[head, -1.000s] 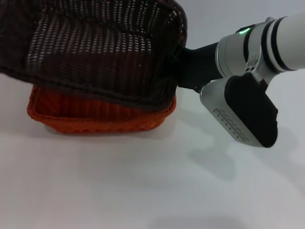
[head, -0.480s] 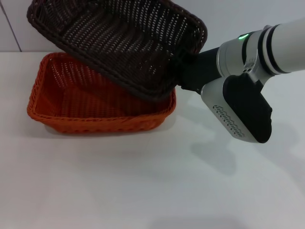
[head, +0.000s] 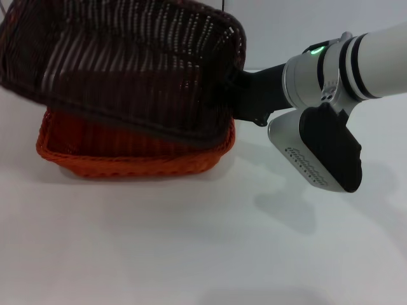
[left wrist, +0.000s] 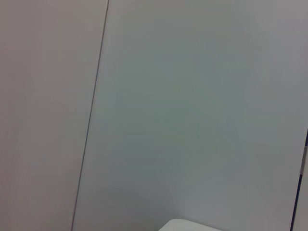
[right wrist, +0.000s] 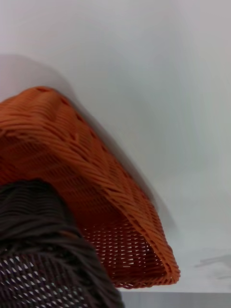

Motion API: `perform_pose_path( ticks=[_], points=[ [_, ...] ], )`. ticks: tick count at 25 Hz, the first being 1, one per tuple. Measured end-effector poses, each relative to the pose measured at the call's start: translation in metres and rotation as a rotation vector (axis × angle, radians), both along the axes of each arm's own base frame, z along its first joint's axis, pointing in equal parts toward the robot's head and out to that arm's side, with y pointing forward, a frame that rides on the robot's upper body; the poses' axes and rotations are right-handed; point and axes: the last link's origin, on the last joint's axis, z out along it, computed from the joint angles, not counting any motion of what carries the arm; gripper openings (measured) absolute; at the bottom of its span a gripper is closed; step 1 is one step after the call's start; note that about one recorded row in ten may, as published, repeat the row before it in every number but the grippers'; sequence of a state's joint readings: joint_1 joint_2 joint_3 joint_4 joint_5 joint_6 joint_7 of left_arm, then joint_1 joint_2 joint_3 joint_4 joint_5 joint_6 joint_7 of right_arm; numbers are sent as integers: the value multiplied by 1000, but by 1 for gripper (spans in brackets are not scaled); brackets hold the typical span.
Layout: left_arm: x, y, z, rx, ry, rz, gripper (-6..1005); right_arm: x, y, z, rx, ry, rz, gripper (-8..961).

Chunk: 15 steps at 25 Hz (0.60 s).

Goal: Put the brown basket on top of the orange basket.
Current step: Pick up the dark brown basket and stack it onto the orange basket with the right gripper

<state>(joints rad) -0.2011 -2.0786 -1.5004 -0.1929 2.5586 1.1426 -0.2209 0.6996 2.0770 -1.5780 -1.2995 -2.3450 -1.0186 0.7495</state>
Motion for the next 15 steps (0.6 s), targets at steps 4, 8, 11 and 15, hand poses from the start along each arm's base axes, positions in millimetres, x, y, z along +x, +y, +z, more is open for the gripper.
perform_pose_path(
  ticks=[4,8,11,15],
  points=[
    [-1,0,-1,-3,-2,4,778,8,2,-2,5,-48,8,241],
    [-1,0,-1,-5,-3,6,778,15,0,-4,1,-62,4,257],
    [-1,0,-1,-6,-4,6,778,19,1,-5,15,-55,-1,270],
    [-1,1,-1,-6,-5,6,779,21,1,-8,39,-37,-7,286]
  ],
)
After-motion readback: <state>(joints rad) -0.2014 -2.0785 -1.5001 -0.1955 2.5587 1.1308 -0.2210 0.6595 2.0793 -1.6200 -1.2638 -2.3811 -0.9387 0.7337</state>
